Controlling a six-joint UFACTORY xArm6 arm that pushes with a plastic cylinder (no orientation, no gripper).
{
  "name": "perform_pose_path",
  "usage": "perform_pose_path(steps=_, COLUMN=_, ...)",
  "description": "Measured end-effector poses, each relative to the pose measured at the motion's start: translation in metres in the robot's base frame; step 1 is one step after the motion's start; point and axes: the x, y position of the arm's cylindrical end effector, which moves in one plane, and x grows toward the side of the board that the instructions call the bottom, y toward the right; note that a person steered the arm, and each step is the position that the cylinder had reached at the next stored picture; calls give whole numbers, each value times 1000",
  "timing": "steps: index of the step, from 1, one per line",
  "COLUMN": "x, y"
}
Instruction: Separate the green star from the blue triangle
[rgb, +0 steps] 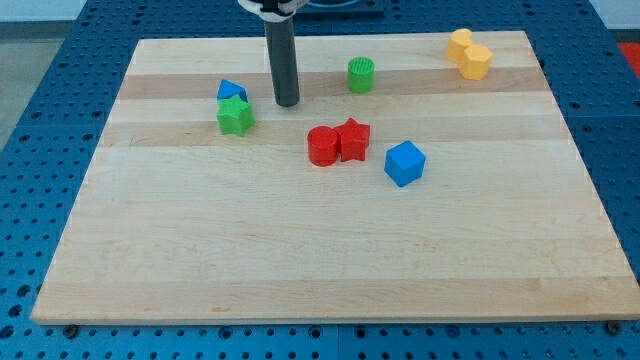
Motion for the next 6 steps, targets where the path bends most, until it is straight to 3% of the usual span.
perform_pose_path(steps=3, x=-2, y=-85)
perform_pose_path(steps=6, x=25, y=-69)
